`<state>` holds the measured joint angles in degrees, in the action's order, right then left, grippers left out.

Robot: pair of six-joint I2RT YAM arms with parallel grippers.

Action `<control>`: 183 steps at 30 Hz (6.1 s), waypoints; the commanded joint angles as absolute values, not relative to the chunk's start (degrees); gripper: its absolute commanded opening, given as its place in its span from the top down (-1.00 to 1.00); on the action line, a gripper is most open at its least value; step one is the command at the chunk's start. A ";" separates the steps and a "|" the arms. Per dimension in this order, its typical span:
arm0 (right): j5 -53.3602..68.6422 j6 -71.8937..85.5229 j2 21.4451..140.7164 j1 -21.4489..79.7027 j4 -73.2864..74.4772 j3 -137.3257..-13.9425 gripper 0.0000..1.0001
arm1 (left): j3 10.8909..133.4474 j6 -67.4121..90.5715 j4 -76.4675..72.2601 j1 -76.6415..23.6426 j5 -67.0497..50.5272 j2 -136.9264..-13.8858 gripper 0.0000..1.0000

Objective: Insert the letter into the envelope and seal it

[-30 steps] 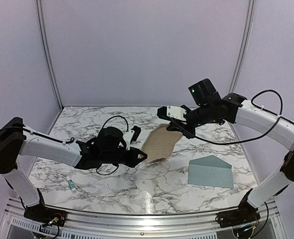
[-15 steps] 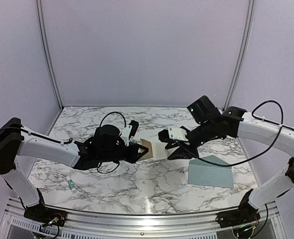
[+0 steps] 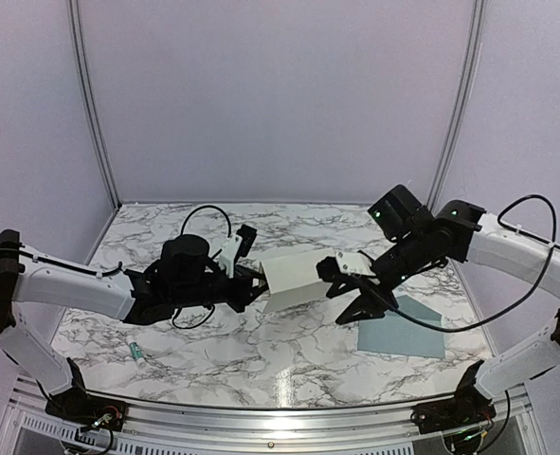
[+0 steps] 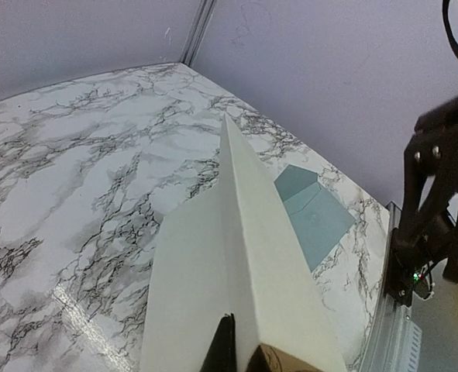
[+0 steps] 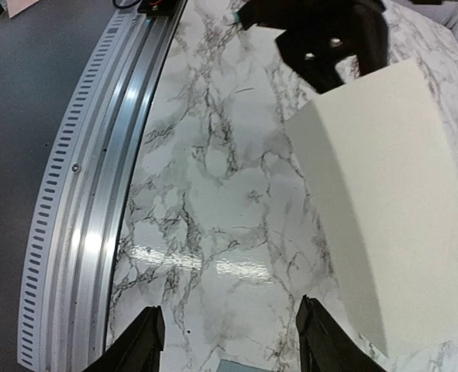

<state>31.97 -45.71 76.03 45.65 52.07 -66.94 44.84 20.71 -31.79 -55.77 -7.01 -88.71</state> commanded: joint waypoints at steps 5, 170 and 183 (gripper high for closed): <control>34.38 -50.13 77.55 40.69 54.60 -75.14 -0.04 | 47.10 7.05 -19.68 -55.55 -13.87 -82.71 1.00; 55.06 -18.26 96.59 38.41 25.96 -74.05 1.00 | 36.51 34.00 -79.02 -60.21 9.11 -94.61 0.51; 52.00 -19.42 95.35 38.12 27.14 -74.47 0.94 | 36.34 32.24 -77.65 -60.21 8.65 -93.43 0.92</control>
<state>54.06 -18.63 96.18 38.65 27.05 -73.84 35.81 33.74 -78.28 -59.99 10.48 -95.53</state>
